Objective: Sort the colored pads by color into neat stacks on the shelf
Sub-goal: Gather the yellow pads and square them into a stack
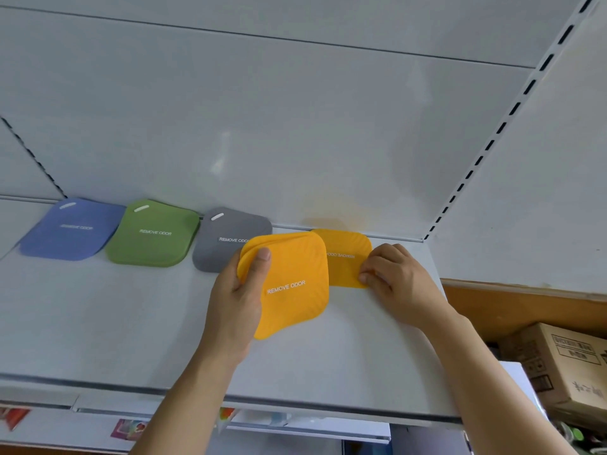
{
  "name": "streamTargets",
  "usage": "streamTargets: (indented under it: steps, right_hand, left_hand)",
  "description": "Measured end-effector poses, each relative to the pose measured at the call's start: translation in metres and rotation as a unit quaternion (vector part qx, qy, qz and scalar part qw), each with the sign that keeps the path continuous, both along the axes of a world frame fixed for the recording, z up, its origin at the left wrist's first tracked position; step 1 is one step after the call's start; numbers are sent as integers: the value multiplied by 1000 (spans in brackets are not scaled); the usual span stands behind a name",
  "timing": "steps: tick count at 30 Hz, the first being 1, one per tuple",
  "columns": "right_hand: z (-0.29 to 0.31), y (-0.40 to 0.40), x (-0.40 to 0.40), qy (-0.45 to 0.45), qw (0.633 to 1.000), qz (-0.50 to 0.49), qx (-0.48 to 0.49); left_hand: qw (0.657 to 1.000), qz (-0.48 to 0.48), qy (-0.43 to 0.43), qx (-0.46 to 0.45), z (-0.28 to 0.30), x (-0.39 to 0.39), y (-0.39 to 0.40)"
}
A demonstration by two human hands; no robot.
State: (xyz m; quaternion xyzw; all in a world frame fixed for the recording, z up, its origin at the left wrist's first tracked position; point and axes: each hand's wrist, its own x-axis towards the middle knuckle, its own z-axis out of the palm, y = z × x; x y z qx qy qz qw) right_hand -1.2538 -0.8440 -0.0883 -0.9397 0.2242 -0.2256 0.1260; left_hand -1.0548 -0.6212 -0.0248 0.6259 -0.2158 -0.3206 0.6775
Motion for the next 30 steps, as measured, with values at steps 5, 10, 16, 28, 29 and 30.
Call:
streamTargets:
  steps: [5,10,16,28,29,30]
  right_hand:
    - [3,3,2,-24,992,-107,59]
    - [16,2,20,105,967,-172,155]
    - [28,-16,28,9,938,-209,278]
    - [69,0,16,-161,916,-186,316]
    - [82,7,9,-230,888,-180,356]
    - [91,13,4,-269,873,-164,373]
  left_hand:
    - [1000,15,11,0,-2,3,3]
    - [1000,10,11,0,-2,4,3]
    - [1000,5,7,-8,-5,7,3]
    - [1000,11,4,0,-4,16,6]
    - [1000,16,4,0,-5,16,5]
    - [1000,23,4,2,-5,16,4]
